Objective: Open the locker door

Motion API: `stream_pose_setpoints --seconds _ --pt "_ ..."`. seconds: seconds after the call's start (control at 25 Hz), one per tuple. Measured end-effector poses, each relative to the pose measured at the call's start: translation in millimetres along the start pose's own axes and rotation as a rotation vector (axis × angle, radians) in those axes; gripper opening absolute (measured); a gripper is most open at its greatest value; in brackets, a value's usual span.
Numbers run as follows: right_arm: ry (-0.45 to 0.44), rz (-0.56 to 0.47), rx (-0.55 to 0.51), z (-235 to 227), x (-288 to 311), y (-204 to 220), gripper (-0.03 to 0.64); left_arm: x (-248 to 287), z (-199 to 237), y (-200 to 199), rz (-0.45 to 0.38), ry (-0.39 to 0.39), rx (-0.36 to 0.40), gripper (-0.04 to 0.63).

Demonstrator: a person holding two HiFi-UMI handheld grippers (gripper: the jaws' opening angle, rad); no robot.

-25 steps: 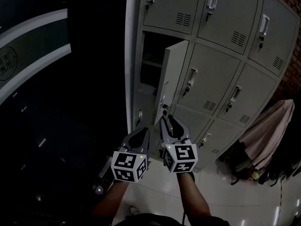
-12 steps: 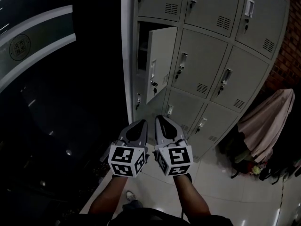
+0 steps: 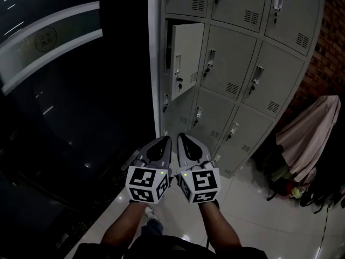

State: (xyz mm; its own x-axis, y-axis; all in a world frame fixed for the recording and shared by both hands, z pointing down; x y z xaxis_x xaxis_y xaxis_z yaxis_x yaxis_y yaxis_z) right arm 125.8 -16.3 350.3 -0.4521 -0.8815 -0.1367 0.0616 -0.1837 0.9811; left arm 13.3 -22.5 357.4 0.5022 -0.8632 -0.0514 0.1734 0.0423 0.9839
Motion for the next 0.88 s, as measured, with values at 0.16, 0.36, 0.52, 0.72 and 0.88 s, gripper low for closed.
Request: stream_pose_setpoints --seconds 0.16,0.36,0.52,0.72,0.88 --pt "-0.011 0.003 0.024 9 -31 -1 0.0 -28 -23 5 0.014 -0.011 0.009 0.005" --pt "-0.014 0.004 0.028 21 -55 -3 0.0 -52 -38 7 0.019 -0.017 0.013 0.005" --pt "-0.011 0.011 0.027 28 -66 -1 0.0 -64 -44 10 0.02 -0.01 0.007 0.005" --pt "-0.017 0.015 0.022 37 -69 -4 0.0 -75 -39 9 0.018 -0.021 -0.002 0.005" --pt "-0.014 0.016 0.023 40 -69 -1 0.0 -78 -34 11 0.02 -0.03 -0.004 0.005"
Point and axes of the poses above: the fingertips, and each gripper's own axes: x forward along the fingers, z to its left, y out of its underside, the point moved 8 cm from there along -x, backward along the fingers, and after that the axes turned 5 degrees about -x, right-handed, at the moved point
